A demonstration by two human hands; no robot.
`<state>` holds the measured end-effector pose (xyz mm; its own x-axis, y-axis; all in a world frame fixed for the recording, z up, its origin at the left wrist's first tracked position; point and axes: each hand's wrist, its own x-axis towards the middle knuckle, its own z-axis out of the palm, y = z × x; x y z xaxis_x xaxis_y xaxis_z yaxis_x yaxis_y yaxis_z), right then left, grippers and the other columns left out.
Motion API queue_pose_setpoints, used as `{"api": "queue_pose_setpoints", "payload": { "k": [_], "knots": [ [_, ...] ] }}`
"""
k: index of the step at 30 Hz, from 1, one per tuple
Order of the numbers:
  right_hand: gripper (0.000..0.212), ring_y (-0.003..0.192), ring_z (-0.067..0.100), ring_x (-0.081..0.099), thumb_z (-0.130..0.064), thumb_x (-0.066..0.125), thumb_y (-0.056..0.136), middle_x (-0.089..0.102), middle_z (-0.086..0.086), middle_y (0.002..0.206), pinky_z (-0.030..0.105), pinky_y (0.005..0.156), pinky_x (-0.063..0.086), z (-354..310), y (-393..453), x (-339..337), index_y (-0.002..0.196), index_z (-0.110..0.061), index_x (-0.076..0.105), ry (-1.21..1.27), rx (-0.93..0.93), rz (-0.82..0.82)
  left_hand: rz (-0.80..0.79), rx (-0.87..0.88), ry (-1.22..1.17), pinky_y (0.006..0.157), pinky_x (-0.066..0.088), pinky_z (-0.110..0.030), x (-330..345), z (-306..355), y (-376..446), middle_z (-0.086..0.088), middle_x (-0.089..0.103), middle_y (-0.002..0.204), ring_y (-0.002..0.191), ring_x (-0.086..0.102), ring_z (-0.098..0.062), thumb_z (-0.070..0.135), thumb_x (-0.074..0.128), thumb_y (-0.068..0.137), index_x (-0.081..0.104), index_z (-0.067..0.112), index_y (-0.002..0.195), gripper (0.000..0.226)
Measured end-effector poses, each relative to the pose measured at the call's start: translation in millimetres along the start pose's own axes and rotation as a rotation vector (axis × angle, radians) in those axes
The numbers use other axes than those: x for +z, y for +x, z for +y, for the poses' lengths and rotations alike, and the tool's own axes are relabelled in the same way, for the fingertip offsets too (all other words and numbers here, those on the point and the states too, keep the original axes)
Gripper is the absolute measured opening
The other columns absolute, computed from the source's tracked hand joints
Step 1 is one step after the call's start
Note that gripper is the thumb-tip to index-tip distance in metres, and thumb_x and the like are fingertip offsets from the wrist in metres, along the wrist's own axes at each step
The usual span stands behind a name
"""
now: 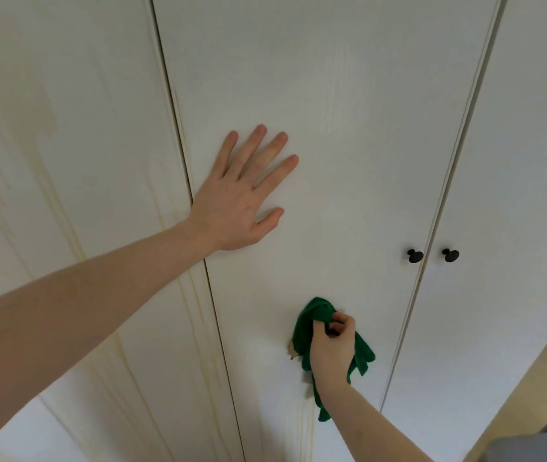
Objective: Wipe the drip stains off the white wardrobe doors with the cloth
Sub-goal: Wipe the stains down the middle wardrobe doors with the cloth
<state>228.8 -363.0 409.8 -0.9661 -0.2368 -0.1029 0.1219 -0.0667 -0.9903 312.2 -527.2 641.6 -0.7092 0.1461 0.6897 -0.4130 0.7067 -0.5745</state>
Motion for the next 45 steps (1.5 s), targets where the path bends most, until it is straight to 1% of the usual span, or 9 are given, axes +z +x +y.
{"api": "queue_pose_setpoints", "payload": {
  "k": [2, 7, 11, 13, 24, 29, 33, 37, 45],
  "knots": [
    [0.019, 0.085, 0.021, 0.062, -0.014, 0.07, 0.092, 0.062, 0.002, 0.094, 0.032, 0.07, 0.051, 2.6, -20.0, 22.5, 0.097, -0.022, 0.054, -0.003, 0.017, -0.071, 0.005, 0.004, 0.003, 0.123, 0.006, -0.061, 1.8, 0.0, -0.6, -0.012, 0.011, 0.168, 0.155, 0.007, -0.038, 0.055, 0.045, 0.097, 0.02, 0.019, 0.161, 0.077],
    [0.015, 0.074, 0.017, 0.061, -0.011, 0.074, 0.086, 0.067, 0.002, 0.083, 0.013, 0.058, 0.046, 1.7, -58.0, 65.0, 0.087, -0.014, 0.059, -0.048, -0.025, -0.265, 0.007, 0.002, 0.015, 0.124, 0.002, -0.059, 1.5, 0.0, -1.0, -0.011, 0.01, 0.169, 0.155, 0.006, -0.037, 0.056, 0.043, 0.097, 0.019, 0.02, 0.161, 0.077],
    [0.02, 0.076, 0.014, 0.064, -0.014, 0.073, 0.077, 0.064, -0.01, 0.078, 0.04, 0.072, 0.061, 11.3, -80.0, 91.3, 0.079, -0.03, 0.061, -0.173, -0.122, -0.409, 0.01, 0.002, 0.016, 0.124, 0.002, -0.059, 2.2, 0.0, -0.7, -0.01, 0.01, 0.169, 0.155, 0.006, -0.037, 0.056, 0.043, 0.096, 0.019, 0.021, 0.161, 0.078],
    [0.02, 0.076, 0.012, 0.063, -0.015, 0.071, 0.076, 0.063, -0.013, 0.078, 0.042, 0.073, 0.061, 15.6, -86.0, 99.7, 0.078, -0.031, 0.06, -0.221, -0.149, -0.435, 0.004, 0.001, 0.025, 0.124, 0.001, -0.058, 1.9, 0.1, -0.8, -0.01, 0.009, 0.169, 0.155, 0.005, -0.036, 0.056, 0.042, 0.097, 0.017, 0.021, 0.162, 0.078],
    [0.026, 0.079, 0.007, 0.064, -0.002, 0.068, 0.084, 0.067, -0.01, 0.083, 0.017, 0.07, 0.046, 49.5, -19.2, 15.0, 0.084, -0.027, 0.062, -0.407, -0.186, -0.275, 0.042, -0.001, 0.014, 0.123, 0.01, -0.061, 5.3, -0.9, -0.9, -0.011, 0.012, 0.168, 0.155, 0.009, -0.037, 0.055, 0.044, 0.096, 0.021, 0.02, 0.161, 0.077],
    [0.024, 0.081, 0.021, 0.063, 0.006, 0.055, 0.085, 0.064, 0.001, 0.088, 0.031, 0.07, 0.048, 46.5, 31.5, -47.8, 0.095, -0.014, 0.061, -0.457, -0.158, -0.071, 0.032, -0.005, 0.025, 0.123, 0.008, -0.06, 5.5, -0.1, -0.3, -0.01, 0.01, 0.169, 0.155, 0.008, -0.037, 0.056, 0.042, 0.096, 0.018, 0.021, 0.162, 0.078],
    [0.028, 0.091, 0.028, 0.057, 0.006, 0.052, 0.086, 0.062, 0.012, 0.109, 0.04, 0.084, 0.051, 37.6, 61.7, -82.1, 0.103, -0.015, 0.058, -0.481, -0.1, 0.088, 0.011, -0.009, 0.016, 0.123, 0.005, -0.06, 4.3, -0.1, -0.9, -0.01, 0.008, 0.169, 0.155, 0.006, -0.037, 0.056, 0.04, 0.096, 0.015, 0.021, 0.162, 0.079],
    [0.029, 0.091, 0.031, 0.059, 0.005, 0.051, 0.088, 0.063, 0.012, 0.106, 0.033, 0.077, 0.043, 27.2, 60.4, -85.4, 0.108, -0.016, 0.057, -0.421, -0.068, 0.094, 0.002, -0.01, 0.017, 0.124, 0.001, -0.058, 3.1, 0.8, -1.2, -0.009, 0.004, 0.169, 0.155, 0.003, -0.036, 0.057, 0.039, 0.097, 0.012, 0.022, 0.162, 0.079],
    [0.02, 0.081, 0.024, 0.068, -0.003, 0.062, 0.089, 0.069, 0.002, 0.086, 0.03, 0.066, 0.053, 24.1, -15.3, -9.5, 0.096, -0.022, 0.061, -0.188, -0.131, -0.106, 0.013, -0.012, 0.017, 0.123, 0.006, -0.06, 4.2, 0.9, -1.5, -0.009, 0.006, 0.169, 0.155, 0.004, -0.036, 0.057, 0.039, 0.097, 0.014, 0.022, 0.162, 0.078]
  ]
}}
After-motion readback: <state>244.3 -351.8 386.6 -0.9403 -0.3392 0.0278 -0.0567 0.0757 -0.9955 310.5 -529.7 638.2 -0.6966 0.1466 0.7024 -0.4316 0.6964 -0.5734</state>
